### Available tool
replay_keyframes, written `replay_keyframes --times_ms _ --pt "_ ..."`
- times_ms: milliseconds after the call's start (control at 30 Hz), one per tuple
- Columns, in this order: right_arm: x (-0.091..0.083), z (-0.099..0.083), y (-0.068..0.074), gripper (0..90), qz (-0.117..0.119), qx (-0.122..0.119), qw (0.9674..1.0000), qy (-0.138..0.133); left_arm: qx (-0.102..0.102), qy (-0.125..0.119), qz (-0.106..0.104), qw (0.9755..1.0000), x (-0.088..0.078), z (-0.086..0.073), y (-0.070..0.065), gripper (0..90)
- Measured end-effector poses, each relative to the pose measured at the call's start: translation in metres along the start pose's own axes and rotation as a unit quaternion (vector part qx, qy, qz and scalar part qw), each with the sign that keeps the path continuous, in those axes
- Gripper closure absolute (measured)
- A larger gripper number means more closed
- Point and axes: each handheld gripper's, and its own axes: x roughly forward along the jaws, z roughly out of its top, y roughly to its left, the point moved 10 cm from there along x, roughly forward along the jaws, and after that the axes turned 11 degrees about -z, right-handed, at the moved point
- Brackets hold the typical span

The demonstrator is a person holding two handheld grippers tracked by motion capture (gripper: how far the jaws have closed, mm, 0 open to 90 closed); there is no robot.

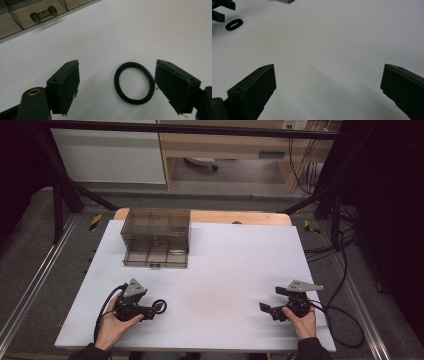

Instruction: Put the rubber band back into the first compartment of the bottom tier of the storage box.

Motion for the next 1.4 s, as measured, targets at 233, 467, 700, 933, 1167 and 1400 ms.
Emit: replay_keyframes --times_ms 233,467,700,933,1167,1400 --pt "0.000 0.000 0.000 0.7 0.001 0.001 1.0000 0.000 0.001 0.005 0.017 0.9998 0.000 -0.002 0.000 33.7" --pt "-0.001 0.000 0.000 0.7 0.001 0.003 1.0000 -0.001 -0.005 0.009 0.025 0.9996 0.001 -0.004 -0.001 43.9" --pt "0.000 0.000 0.000 0.7 0.001 0.000 1.0000 0.000 -0.029 0.012 0.013 0.9994 0.000 -0.006 -0.002 56.0" --pt "0.000 0.000 0.000 0.7 0.001 0.001 1.0000 -0.001 -0.034 0.015 0.014 0.9992 0.003 -0.007 0.001 66.9" --pt "0.000 0.000 0.000 0.7 0.000 0.002 1.0000 -0.001 -0.042 0.017 0.010 0.9989 0.006 -0.010 0.002 72.4" --pt "0.000 0.000 0.000 0.7 0.001 0.002 1.0000 -0.001 -0.039 0.022 0.011 0.9989 0.007 -0.011 0.001 77.8"
